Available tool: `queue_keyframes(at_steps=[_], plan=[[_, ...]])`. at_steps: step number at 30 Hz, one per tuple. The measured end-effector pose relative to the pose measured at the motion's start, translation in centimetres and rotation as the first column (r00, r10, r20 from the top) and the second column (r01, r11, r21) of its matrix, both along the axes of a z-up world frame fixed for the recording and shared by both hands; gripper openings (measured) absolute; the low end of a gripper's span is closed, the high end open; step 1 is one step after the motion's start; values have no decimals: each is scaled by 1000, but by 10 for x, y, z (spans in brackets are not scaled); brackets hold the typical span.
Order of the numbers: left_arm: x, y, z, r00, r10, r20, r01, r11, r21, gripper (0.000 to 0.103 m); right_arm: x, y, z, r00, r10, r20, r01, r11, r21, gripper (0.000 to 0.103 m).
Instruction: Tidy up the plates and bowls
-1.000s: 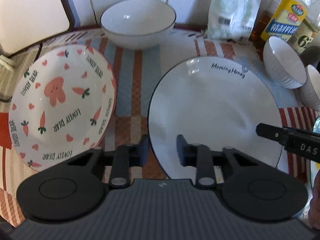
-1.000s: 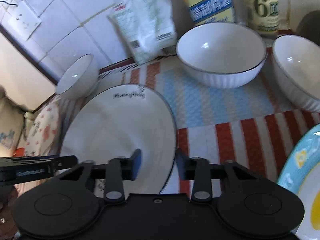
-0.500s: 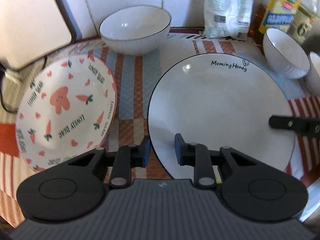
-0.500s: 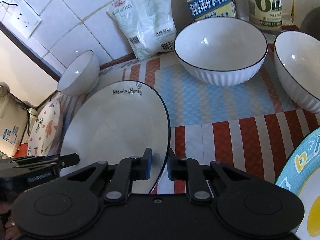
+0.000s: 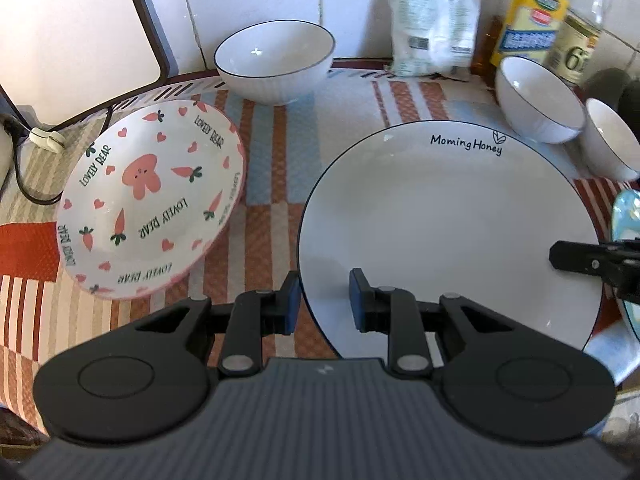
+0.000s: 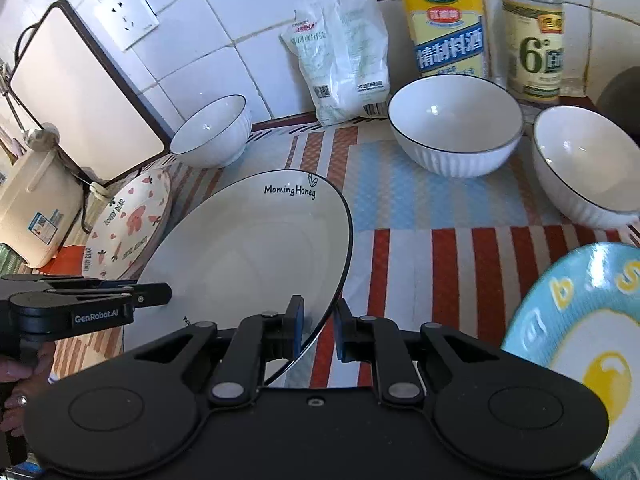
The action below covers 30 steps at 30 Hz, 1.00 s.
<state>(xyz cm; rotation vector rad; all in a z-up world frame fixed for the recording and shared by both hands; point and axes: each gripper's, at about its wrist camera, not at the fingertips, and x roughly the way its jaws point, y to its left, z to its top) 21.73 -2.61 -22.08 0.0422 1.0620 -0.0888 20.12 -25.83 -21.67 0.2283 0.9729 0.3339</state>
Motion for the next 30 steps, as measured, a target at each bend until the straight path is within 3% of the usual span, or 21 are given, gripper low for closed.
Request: queue_keyframes(at_steps=[8,14,27,30], plan=[[-26,-9,-2,999,-36,-38,36,999,9,24,-36,-3,-4,1000,-3,-9,3,1000,-19,21],[-26,-14,-8,997,-48,-62,48,999,-2,23,-32,-1,-7,998,68,-9,-69,994,-82,23],[-30,-23,-16,986,-85,-146,86,996,-3,23,-31,0,-23,996,-26,-90,13,990,-144,24],[-30,-25,-14,981,-87,-173,88,996,-4,23,-33,7,-24,995,-58,-76,39,972,-234,28]])
